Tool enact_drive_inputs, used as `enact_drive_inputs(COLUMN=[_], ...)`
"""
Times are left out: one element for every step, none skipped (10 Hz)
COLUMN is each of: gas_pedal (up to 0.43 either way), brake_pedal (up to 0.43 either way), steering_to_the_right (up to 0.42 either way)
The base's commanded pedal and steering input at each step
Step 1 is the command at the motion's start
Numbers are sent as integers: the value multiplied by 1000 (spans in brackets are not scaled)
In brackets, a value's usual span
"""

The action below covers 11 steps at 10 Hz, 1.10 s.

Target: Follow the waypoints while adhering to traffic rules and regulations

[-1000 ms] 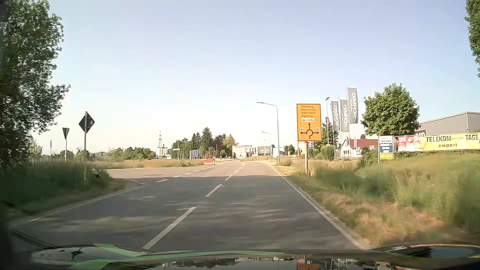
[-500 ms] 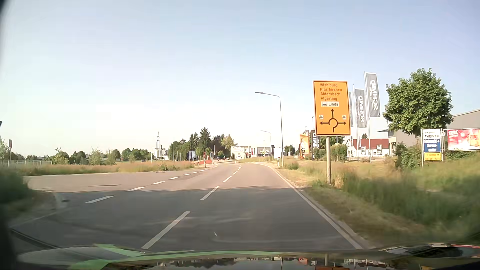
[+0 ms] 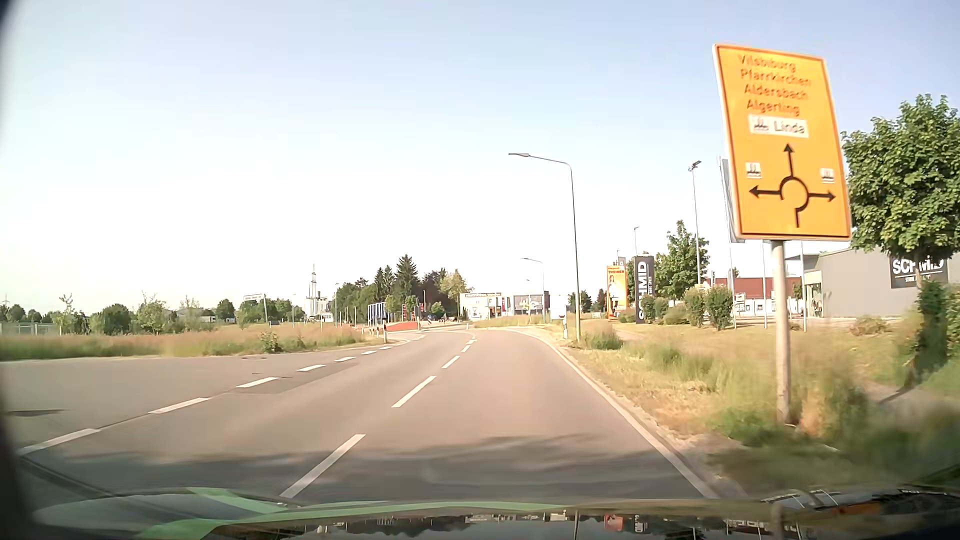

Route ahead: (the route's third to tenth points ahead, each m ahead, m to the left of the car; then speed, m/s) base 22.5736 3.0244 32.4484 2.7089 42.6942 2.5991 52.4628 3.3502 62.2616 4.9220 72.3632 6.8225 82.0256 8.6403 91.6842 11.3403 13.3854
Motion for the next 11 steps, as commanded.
enact_drive_inputs(gas_pedal=[138,130,87,67,0,0,0,0,0,0,0], brake_pedal=[0,0,0,0,0,0,0,0,0,0,0], steering_to_the_right=[-1,-2,-1,-2,-3,-3,-3,-4,-5,-5,-5])
